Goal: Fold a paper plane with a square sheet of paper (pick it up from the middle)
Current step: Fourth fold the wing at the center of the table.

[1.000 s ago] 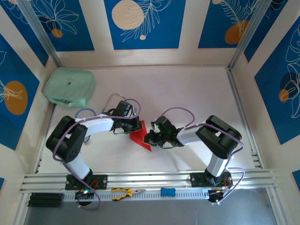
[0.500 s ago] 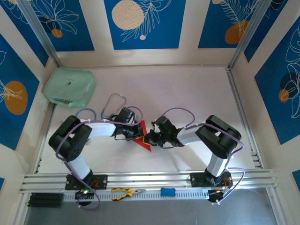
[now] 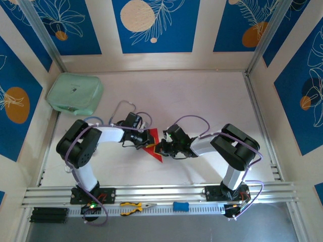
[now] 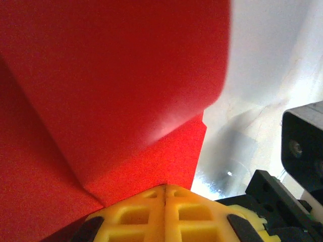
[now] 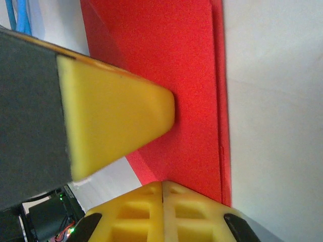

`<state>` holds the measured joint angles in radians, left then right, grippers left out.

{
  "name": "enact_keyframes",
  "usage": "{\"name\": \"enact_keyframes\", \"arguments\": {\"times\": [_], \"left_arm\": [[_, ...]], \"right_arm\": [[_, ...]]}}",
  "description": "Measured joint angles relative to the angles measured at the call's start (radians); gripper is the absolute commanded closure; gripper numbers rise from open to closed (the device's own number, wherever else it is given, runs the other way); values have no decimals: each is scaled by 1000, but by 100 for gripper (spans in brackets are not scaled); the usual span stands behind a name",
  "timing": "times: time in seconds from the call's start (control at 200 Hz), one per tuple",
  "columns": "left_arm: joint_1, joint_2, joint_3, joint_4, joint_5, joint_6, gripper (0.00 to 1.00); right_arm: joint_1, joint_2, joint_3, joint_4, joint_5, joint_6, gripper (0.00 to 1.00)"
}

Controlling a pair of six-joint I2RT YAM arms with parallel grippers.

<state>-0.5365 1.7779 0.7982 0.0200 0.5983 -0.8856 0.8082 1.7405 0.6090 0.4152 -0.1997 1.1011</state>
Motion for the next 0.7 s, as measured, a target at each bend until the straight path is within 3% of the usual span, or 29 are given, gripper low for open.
{"name": "enact_keyframes", "arguments": {"times": [0.7], "left_arm": [[136, 95, 113, -2, 37, 60, 98]], "right_arm": [[-12, -3, -9, 8, -3, -14, 100]]}}
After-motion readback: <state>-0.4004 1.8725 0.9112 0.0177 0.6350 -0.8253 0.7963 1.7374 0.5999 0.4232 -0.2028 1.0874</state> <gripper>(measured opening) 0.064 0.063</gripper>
